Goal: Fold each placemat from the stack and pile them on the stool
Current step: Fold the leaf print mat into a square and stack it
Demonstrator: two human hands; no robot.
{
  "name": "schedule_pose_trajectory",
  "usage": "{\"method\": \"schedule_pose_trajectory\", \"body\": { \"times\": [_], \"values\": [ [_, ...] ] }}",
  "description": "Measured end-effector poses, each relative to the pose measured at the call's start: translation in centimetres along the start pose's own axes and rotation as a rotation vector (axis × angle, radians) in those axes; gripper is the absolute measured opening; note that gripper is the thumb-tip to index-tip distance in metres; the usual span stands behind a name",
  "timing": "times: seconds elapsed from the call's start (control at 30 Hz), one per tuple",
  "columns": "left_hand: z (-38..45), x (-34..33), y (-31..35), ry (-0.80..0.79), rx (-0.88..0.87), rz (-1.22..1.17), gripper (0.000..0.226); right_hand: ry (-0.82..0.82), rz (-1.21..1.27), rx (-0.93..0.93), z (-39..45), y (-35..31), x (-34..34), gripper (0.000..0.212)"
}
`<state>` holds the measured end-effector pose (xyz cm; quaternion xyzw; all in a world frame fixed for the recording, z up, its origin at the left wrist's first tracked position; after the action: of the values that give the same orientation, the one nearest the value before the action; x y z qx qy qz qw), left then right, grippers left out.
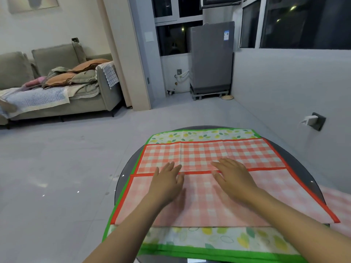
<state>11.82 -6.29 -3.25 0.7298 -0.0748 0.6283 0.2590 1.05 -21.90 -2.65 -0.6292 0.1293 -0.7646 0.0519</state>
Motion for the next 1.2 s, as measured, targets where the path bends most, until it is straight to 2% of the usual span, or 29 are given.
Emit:
{"method": "schedule_pose_trajectory", "body": {
  "times": [0.23, 0.5, 0.63, 0.77, 0.9, 1.07, 1.2],
  "values": [
    [9.0, -0.7, 4.1, 0.013, 0.001, -0.076, 0.044, -0.002, -0.055, -0.049, 7.1, 5.7, -0.6, 0.043],
    [18.7, -2.0, 4.5, 0.144, -0.008, -0.078, 0.044, 0.088, -0.069, -0.135, 13.8, 12.7, -1.3, 0.039],
    [20.5, -2.1, 4.2, 0.259, -0.006, -0.086, 0.033, 0.125, -0.088, -0.189, 14.9, 14.2, -1.5, 0.026],
    [20.0, -1.3, 4.5, 0.33, -0.054, -0.139, 0.024, 0.181, -0.082, -0.182, 14.9, 13.9, -1.0, 0.012],
    [17.6, 2.2, 5.1, 0.397, -0.117, -0.198, 0.021, 0.274, 0.026, -0.146, 13.7, 12.4, 2.4, 0.01],
    [11.8, 7.4, 5.3, 0.442, -0.225, -0.136, 0.022, 0.266, 0.094, -0.056, 10.3, 9.2, 7.7, 0.008],
    [5.3, 10.4, 5.4, 0.448, -0.274, -0.106, 0.019, 0.17, 0.115, 0.014, 5.5, 5.1, 11.4, 0.009]
  ]
}}
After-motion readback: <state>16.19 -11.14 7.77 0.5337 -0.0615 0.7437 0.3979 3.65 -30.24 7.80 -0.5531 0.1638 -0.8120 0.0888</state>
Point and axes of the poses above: each hand's wrist, its own z-axis towards the middle knuckle, its own x-axis out of the back of the hand, y = z × x, the point moved 6 cm from there along z, towards the middle knuckle, and after that the axes turned 14 degrees about x, right-handed, at the moved point
